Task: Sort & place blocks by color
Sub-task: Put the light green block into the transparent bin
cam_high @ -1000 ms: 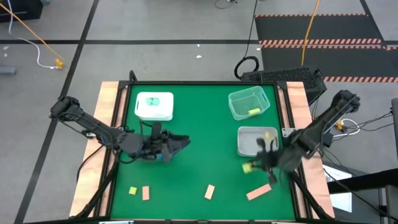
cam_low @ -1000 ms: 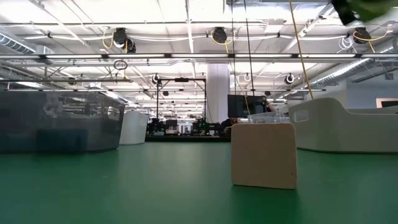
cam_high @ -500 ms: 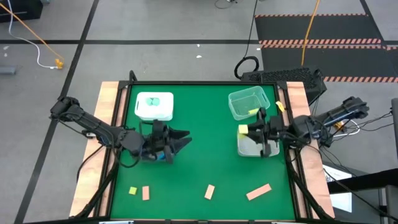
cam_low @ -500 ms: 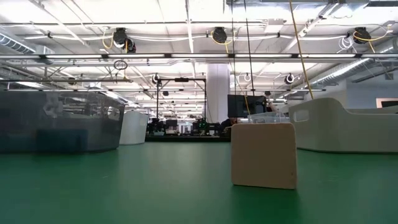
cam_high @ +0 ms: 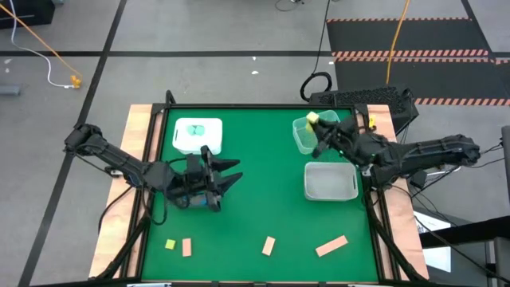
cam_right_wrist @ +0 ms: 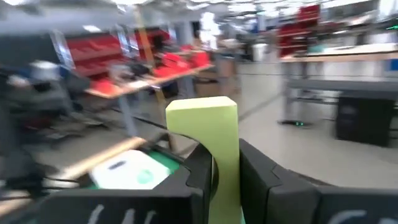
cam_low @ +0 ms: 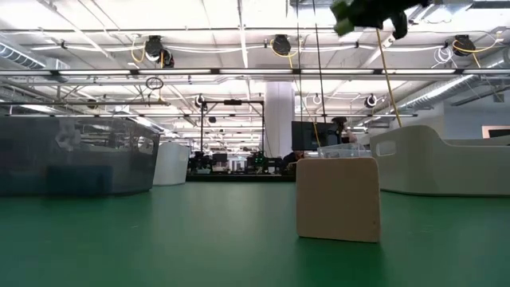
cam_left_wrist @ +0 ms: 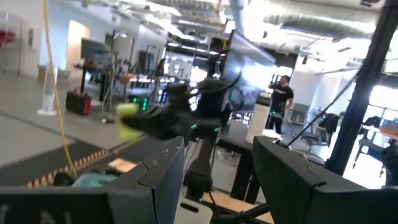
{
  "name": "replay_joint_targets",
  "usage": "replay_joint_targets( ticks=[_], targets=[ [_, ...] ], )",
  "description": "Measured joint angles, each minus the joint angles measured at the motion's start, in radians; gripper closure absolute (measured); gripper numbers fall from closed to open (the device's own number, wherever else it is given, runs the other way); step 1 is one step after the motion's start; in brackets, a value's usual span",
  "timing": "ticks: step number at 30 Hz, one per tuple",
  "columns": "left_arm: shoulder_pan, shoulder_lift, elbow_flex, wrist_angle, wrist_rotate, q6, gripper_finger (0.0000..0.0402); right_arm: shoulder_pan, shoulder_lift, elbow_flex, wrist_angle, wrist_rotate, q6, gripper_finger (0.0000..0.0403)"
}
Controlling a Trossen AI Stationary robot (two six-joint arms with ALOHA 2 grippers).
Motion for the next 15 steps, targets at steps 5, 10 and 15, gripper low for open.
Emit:
replay_joint_targets(
  ticks=[5, 10, 15],
  targets=[
    [-0.033, 0.000, 0.000, 0.041, 0.001, 0.051, 0.0211, -0.130, 0.045, 0.000, -0.135, 0.024, 0.045, 0.0365],
    [-0.085, 0.000, 0.000, 0.037, 0.001, 0.008, 0.0211, -0.253, 0.091, 0.000, -0.290, 0.015, 0.154, 0.0365],
    [-0.130, 0.000, 0.000, 0.030, -0.125, -0.084, 0.0211, -0.357, 0.127, 0.000, -0.402, -0.126, 0.284, 0.0364]
  ],
)
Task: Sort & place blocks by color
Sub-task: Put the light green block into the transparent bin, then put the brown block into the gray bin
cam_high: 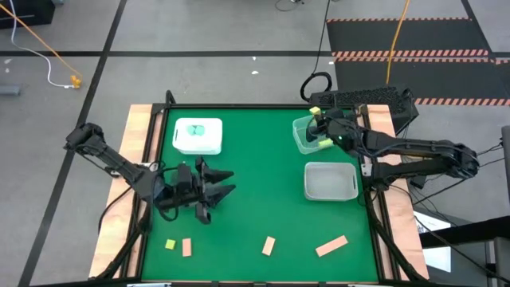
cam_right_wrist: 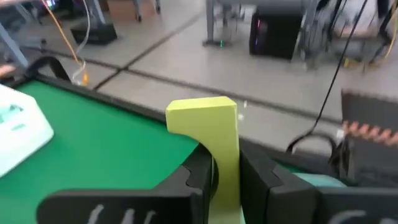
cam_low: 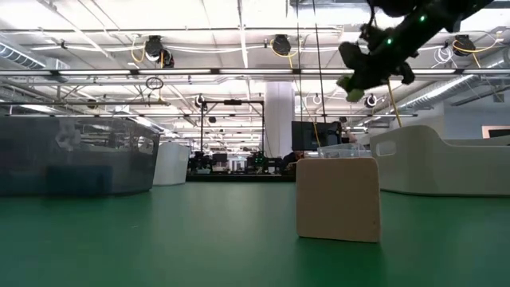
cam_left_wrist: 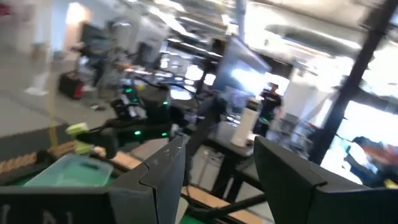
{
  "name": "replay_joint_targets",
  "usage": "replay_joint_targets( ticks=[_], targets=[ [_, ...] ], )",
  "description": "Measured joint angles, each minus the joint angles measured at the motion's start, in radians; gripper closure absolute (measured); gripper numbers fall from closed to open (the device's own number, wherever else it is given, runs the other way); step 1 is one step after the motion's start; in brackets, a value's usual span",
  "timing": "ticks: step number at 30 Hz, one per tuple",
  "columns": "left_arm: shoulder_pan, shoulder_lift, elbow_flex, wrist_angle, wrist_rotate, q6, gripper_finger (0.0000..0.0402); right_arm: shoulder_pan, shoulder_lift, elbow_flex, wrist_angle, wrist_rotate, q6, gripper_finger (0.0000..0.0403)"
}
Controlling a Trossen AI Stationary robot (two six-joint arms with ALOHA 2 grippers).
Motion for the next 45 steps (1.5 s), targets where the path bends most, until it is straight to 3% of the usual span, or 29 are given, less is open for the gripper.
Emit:
replay_joint_targets(
  ticks=[6, 12, 15, 20, 23, 27, 35, 40, 45],
  targets=[
    [-0.053, 0.000, 0.000, -0.026, -0.146, -0.065, 0.0211, -0.074, 0.050, 0.000, -0.043, -0.036, 0.010, 0.0341],
    [-0.107, 0.000, 0.000, -0.163, -0.284, -0.212, 0.0211, -0.088, 0.110, 0.000, -0.122, -0.086, 0.086, 0.0314],
    [-0.131, 0.000, 0.000, -0.338, -0.329, -0.375, 0.0211, -0.088, 0.138, 0.000, -0.128, -0.088, 0.085, 0.0295],
    [-0.164, 0.000, 0.000, -0.614, -0.306, -0.753, 0.0211, -0.088, 0.154, 0.000, -0.129, -0.102, 0.086, 0.0249],
    [-0.179, 0.000, 0.000, -0.766, -0.222, -0.965, 0.0211, -0.088, 0.143, 0.000, -0.131, -0.144, 0.086, 0.0218],
    [-0.192, 0.000, 0.000, -0.952, 0.013, -1.234, 0.0211, -0.088, 0.104, 0.000, -0.128, -0.254, 0.119, 0.0186],
    [-0.214, 0.024, 0.000, -1.293, 0.439, -1.715, 0.0211, -0.076, 0.027, 0.000, -0.131, -0.508, 0.202, 0.0178],
    [-0.240, 0.101, 0.000, -1.334, 0.788, -1.932, 0.0211, -0.044, -0.007, 0.000, -0.142, -0.531, 0.217, 0.0183],
    [-0.267, 0.190, 0.001, -1.334, 0.871, -2.112, 0.0211, -0.038, -0.015, 0.000, -0.140, -0.530, 0.211, 0.0183]
  ],
)
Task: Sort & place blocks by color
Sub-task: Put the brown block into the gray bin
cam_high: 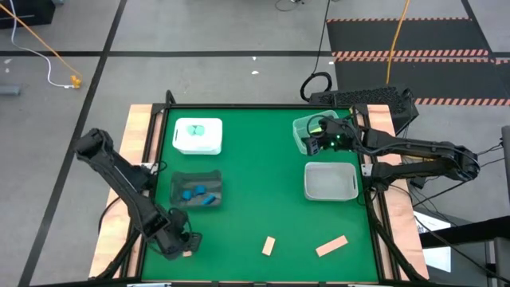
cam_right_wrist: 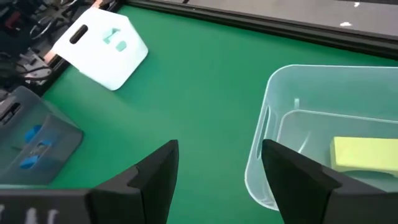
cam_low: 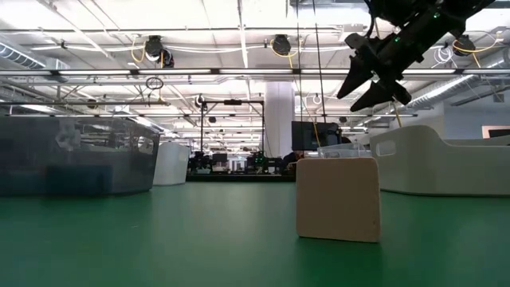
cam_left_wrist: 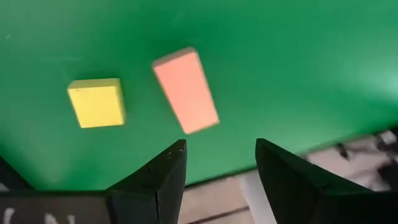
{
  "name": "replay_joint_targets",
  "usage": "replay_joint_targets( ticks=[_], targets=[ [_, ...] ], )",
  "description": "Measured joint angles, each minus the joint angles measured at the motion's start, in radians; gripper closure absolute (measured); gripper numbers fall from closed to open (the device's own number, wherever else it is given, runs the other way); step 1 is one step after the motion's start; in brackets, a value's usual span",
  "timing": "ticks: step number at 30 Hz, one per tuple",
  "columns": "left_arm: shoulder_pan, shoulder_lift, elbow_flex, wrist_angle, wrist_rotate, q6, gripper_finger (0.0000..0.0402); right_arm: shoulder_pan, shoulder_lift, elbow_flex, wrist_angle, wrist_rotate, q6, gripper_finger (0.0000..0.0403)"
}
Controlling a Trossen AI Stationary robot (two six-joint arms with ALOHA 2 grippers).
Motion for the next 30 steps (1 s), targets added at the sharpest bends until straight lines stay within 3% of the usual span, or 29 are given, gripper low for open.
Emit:
replay_joint_targets(
  ticks=[14, 23, 30],
  targets=[
    [0.006, 0.192, 0.000, 0.012, 0.007, -0.142, 0.0211, -0.001, 0.001, 0.000, 0.001, 0.002, -0.050, 0.0183],
    [0.020, 0.249, 0.003, 0.024, 0.013, -0.103, 0.0212, -0.001, 0.001, 0.000, 0.000, 0.002, -0.049, 0.0183],
    [0.019, 0.250, 0.003, 0.028, 0.016, -0.046, 0.0273, -0.001, 0.001, 0.000, 0.000, 0.002, -0.050, 0.0183]
  ],
)
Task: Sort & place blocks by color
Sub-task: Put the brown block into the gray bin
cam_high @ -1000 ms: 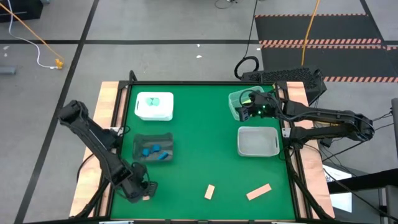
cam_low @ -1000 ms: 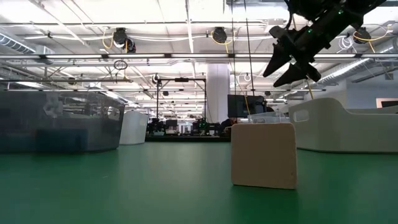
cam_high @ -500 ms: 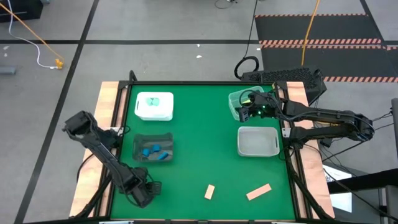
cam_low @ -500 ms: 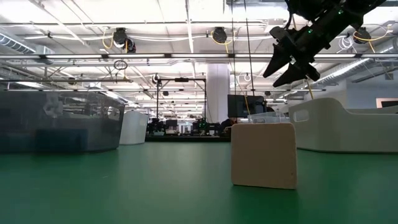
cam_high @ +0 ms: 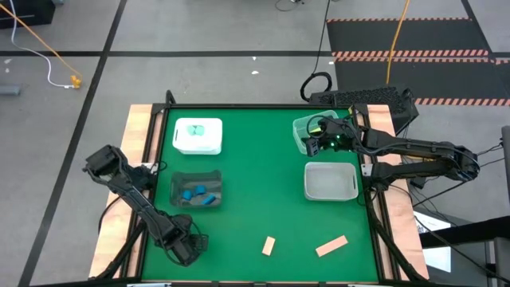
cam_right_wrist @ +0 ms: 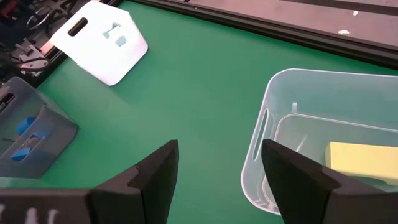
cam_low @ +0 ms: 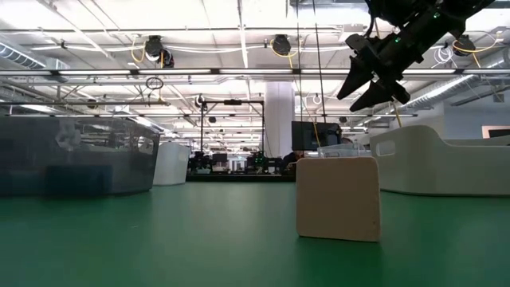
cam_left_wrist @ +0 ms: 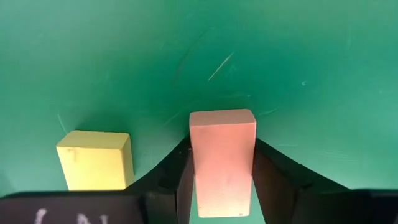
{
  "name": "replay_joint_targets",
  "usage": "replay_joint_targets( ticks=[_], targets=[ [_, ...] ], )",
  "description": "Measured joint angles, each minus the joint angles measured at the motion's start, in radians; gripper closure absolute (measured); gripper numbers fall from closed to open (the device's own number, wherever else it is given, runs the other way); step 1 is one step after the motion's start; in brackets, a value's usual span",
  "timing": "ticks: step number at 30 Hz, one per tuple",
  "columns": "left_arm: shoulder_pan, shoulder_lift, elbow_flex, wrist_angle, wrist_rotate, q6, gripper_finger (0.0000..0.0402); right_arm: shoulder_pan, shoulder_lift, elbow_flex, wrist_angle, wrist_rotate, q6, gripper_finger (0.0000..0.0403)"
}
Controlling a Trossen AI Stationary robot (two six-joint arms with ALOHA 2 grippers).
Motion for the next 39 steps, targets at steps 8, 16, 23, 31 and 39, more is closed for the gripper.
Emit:
replay_joint_targets(
  ticks=[8, 16, 23, 31, 39],
  targets=[
    [0.009, -0.062, 0.032, 0.095, -0.182, 0.111, 0.0273, 0.000, 0.000, 0.000, 0.004, -0.052, 0.027, 0.0183],
    [0.077, -0.142, 0.154, 0.098, -0.586, 0.376, 0.0273, 0.018, 0.000, 0.000, 0.101, -0.271, 0.120, 0.0183],
    [0.236, -0.148, 0.258, 0.137, -0.738, 0.838, 0.0273, 0.153, 0.004, 0.000, 0.403, -0.288, 0.085, 0.0183],
    [0.417, -0.146, 0.277, 0.598, -0.793, 1.619, 0.0273, 0.294, 0.025, 0.000, 0.550, -0.287, 0.195, 0.0183],
    [0.507, -0.144, 0.277, 1.057, -0.805, 1.866, 0.0273, 0.419, 0.087, 0.000, 0.735, -0.165, 0.089, 0.0179]
  ],
)
